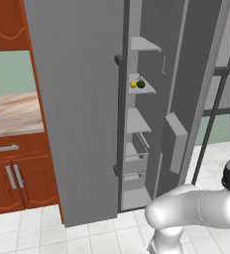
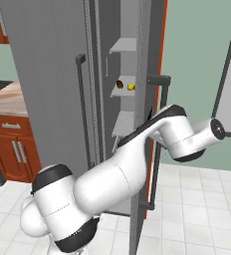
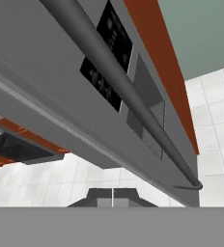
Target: Take the lime and lemon from the highest rack and move them to the second highest rack where the garlic and sweet potato are located, to maximize freezer space. Close the freezer door after rearranging.
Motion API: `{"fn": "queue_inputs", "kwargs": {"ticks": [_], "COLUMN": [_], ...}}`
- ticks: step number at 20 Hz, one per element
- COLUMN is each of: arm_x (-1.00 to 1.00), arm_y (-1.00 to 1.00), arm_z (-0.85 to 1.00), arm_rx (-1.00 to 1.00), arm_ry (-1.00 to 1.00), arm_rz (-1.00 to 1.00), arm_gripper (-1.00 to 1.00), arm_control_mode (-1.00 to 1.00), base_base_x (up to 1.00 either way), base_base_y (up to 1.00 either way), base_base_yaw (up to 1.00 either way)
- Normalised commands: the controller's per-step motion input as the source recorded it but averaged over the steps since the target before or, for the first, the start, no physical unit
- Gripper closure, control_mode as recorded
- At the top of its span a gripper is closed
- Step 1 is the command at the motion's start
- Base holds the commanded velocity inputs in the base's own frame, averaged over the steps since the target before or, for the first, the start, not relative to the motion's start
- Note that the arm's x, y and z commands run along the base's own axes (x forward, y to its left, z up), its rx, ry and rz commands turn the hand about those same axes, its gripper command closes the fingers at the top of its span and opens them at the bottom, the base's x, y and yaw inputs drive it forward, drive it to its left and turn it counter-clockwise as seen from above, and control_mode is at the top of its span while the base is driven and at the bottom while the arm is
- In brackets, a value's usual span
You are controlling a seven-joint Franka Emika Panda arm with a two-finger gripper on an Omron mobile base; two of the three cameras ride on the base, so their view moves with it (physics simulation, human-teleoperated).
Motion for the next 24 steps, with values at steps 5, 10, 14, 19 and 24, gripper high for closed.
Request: {"fn": "queue_inputs", "kwargs": {"ticks": [5, 10, 14, 19, 24], "arm_x": [0.35, 0.33, 0.40, 0.50, 0.57], "arm_y": [0.00, 0.00, -0.04, -0.13, -0.28], "arm_z": [-0.29, -0.37, -0.16, -0.09, -0.14], "arm_rx": [0.04, 0.03, 0.05, 0.05, 0.04], "arm_ry": [-0.01, -0.08, -0.01, 0.00, 0.00], "arm_rz": [0.00, 0.00, 0.00, 0.00, 0.02], "arm_gripper": [1.00, 1.00, 1.00, 1.00, 1.00], "arm_control_mode": [-1.00, -1.00, -1.00, -1.00, -1.00], "base_base_x": [0.00, 0.00, 0.00, 0.00, 0.00], "base_base_y": [0.00, 0.00, 0.00, 0.00, 0.00], "base_base_yaw": [0.00, 0.00, 0.00, 0.00, 0.00]}}
